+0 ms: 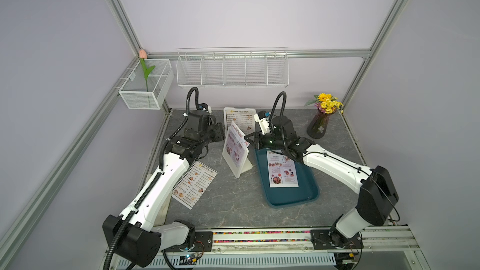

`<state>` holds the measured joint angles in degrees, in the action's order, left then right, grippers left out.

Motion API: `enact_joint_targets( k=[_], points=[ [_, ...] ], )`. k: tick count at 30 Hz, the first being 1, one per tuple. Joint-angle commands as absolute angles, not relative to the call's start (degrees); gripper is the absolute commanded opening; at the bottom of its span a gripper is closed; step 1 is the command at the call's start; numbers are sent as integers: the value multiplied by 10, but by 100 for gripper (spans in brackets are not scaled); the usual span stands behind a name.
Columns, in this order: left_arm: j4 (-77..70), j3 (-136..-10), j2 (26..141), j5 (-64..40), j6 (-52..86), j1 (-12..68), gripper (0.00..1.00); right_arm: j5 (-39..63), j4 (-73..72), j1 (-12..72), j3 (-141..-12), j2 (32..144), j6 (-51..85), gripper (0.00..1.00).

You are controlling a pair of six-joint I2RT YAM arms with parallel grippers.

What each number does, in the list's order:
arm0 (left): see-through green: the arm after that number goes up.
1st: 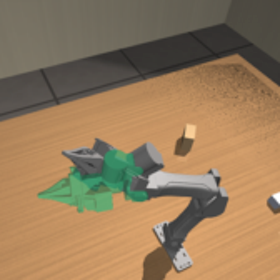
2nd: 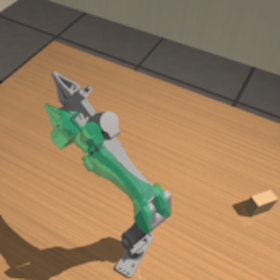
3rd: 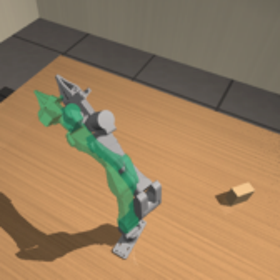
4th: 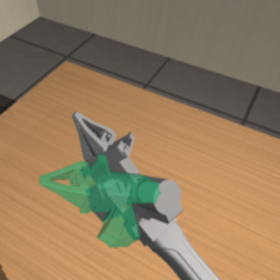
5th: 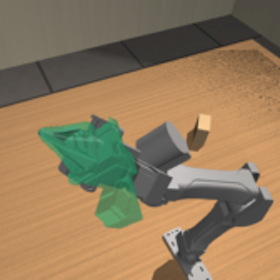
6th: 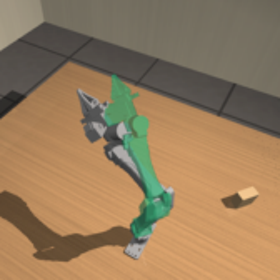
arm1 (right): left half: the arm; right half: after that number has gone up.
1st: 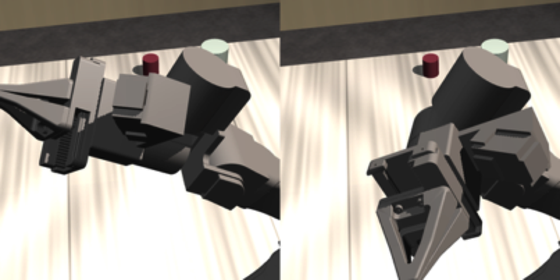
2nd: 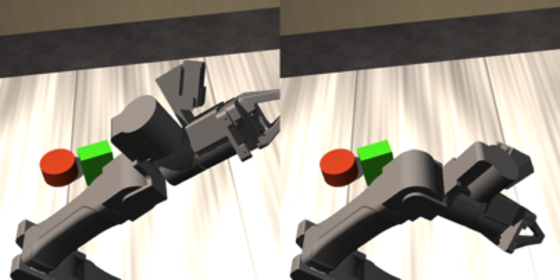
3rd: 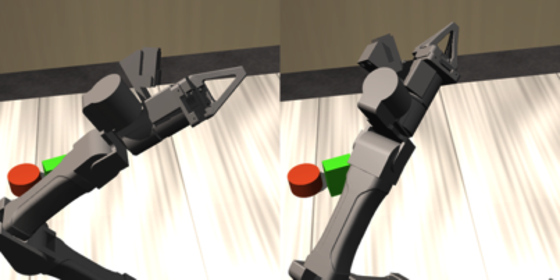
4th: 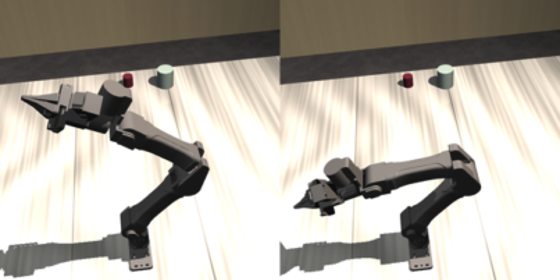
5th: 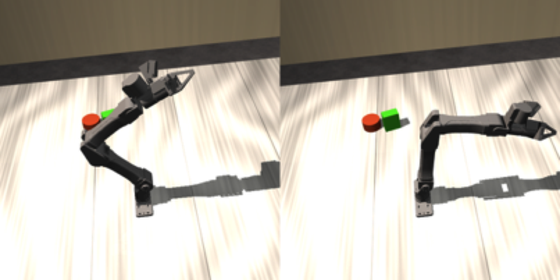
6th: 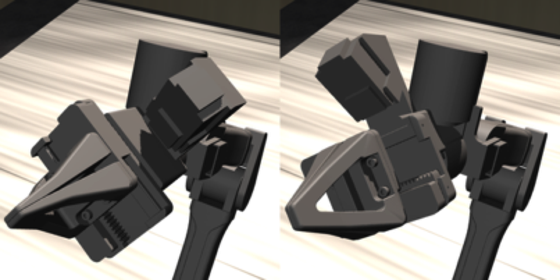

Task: Replace the menus in the menu holders
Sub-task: Insert the menu into the menu holder.

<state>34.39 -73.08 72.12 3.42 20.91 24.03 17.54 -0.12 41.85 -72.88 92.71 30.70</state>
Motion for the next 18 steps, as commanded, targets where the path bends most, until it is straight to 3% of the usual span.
enact_joint_targets(
  k=[1,11,18],
  points=[
    [343,-746,719,42,210,242,65,158,18,427,-743,938,284,10],
    [342,-750,721,41,209,242,65,164,25,438,-753,959,283,11],
    [340,-748,719,39,207,242,65,156,28,435,-756,953,285,20]
  ],
)
